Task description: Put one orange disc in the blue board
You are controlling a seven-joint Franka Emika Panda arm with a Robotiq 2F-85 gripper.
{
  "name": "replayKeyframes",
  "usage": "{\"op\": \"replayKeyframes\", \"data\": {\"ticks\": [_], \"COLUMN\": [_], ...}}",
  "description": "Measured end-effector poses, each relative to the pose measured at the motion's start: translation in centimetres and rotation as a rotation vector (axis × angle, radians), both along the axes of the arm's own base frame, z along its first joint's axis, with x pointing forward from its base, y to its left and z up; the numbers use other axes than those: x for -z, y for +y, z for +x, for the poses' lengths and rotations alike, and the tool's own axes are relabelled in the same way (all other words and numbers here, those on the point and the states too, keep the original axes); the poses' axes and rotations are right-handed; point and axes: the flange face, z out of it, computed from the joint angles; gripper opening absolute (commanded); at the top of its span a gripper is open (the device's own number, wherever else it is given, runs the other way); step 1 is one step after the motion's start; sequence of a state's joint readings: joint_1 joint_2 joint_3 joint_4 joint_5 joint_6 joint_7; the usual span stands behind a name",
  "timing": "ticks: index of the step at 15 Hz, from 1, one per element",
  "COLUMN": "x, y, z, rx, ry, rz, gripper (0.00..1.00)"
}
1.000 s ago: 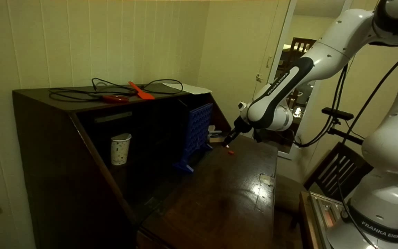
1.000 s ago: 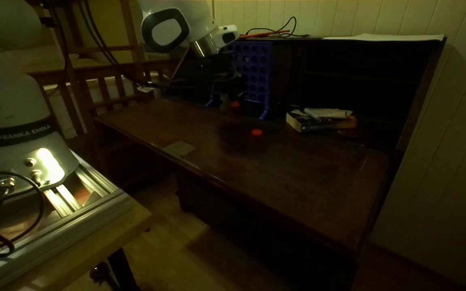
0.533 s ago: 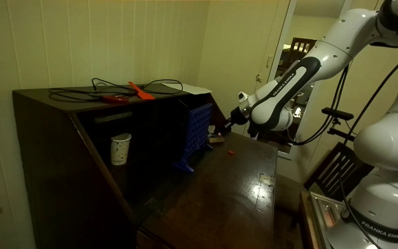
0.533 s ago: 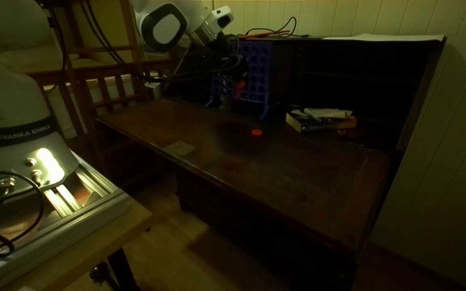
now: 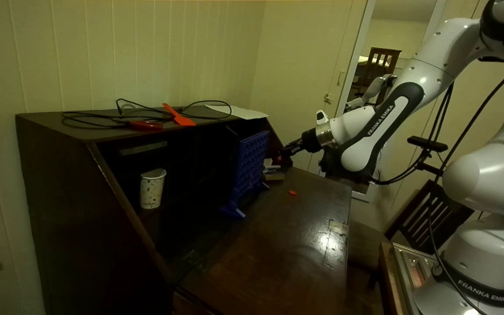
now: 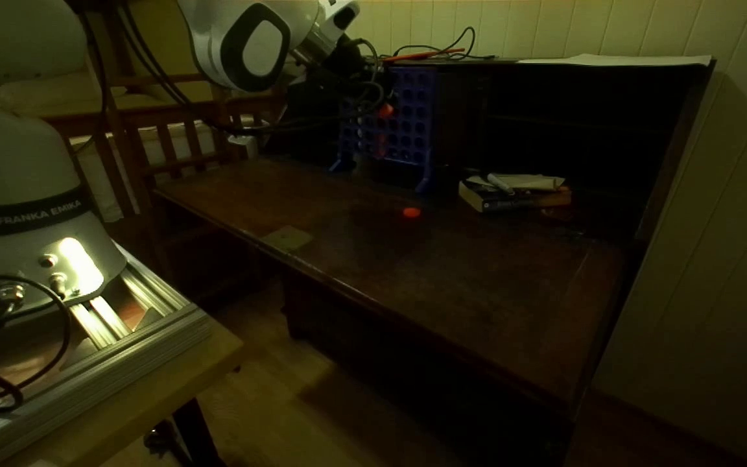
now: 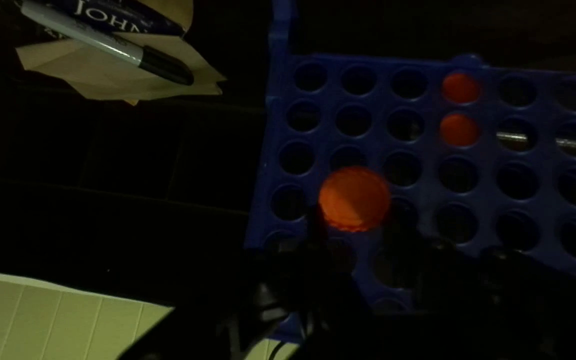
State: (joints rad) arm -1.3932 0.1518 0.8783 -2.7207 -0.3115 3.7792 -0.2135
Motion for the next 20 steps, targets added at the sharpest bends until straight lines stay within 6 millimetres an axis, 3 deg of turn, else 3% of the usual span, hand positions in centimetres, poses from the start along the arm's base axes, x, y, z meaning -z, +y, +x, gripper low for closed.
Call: {"op": "replayKeyframes", "data": {"ticks": [4, 12, 13, 19, 20], "x": [-1.1, -3.5, -3.7, -4.6, -4.6], "y": [-0.1, 1.2, 1.4, 1.9, 1.9], "z": [-1.5, -2.1, -2.0, -1.4, -1.4], "rx": [-0.017, -0.068, -0.072, -0.073, -0.072], "ry": [-0.108, -0.271, -0.286, -0.311, -0.311], "rz": [0.019, 0.076, 0.089, 0.114, 0.114], "gripper": [0.08, 0.08, 0.33, 0.33, 0.08]}}
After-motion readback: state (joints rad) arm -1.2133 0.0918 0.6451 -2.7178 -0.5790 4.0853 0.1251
